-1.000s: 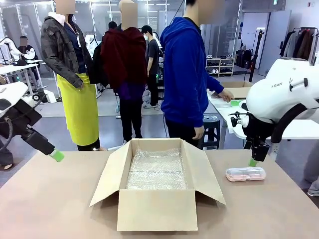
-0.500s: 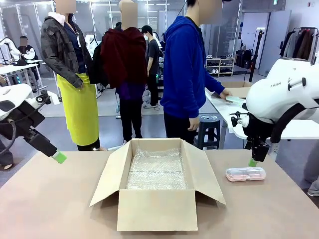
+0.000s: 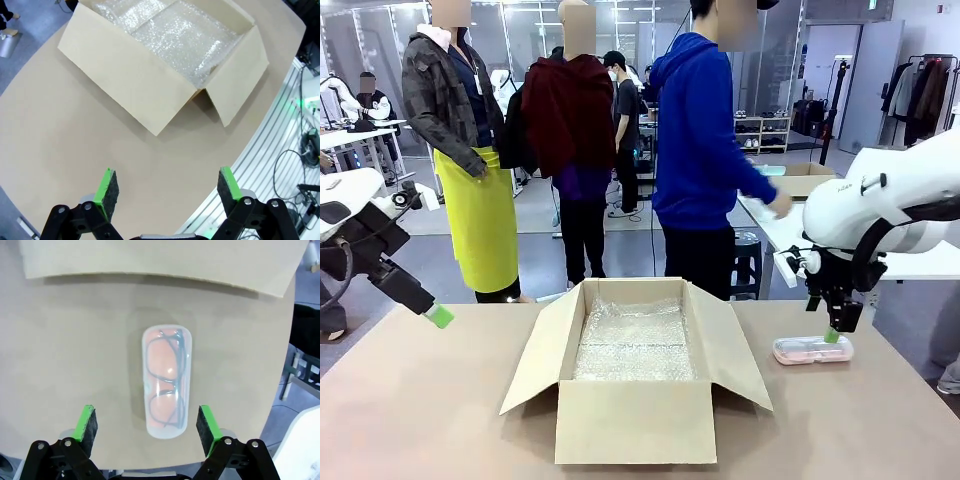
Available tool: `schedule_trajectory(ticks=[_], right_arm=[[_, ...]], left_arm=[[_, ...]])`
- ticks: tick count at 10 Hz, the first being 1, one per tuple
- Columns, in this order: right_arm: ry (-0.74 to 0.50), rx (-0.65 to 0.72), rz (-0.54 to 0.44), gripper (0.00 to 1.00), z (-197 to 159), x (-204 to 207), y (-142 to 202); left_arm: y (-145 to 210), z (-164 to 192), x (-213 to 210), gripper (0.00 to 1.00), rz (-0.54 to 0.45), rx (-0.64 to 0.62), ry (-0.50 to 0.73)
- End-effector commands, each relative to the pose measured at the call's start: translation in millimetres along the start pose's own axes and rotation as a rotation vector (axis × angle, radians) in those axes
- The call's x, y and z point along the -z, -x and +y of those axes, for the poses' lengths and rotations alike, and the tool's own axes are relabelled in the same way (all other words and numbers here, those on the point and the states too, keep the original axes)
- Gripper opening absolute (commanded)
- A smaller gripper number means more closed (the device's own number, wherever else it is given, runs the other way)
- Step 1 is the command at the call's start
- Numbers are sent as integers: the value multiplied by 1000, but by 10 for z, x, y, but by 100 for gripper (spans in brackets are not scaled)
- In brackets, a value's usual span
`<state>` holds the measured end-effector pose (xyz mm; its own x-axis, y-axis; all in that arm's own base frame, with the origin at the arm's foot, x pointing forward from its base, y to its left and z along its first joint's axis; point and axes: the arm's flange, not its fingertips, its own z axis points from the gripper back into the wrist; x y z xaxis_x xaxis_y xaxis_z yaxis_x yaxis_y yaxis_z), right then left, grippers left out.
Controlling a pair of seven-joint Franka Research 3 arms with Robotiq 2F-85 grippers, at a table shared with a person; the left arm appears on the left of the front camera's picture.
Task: Pack the glasses set securely to prepare it for shipping.
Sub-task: Place the Glasses case inside the Package Box.
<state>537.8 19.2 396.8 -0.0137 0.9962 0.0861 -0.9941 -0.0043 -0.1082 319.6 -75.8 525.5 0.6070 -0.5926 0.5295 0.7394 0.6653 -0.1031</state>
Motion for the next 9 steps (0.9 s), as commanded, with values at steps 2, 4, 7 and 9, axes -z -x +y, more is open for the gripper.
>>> schedule_trajectory(ticks=[2,4,7,9], right_arm=[[-2,22,-20,100,-174,314,123],[12,27,-34,100,-227,579,219],[-1,25,-24,100,-298,808,265],[-1,36,-17,100,-329,898,279]], left_arm=[[-5,14,-8,100,-16,10,12],[-5,14,-8,100,-16,10,12],[-5,14,-8,100,-16,10,12],[-5,14,-8,100,-16,10,12]])
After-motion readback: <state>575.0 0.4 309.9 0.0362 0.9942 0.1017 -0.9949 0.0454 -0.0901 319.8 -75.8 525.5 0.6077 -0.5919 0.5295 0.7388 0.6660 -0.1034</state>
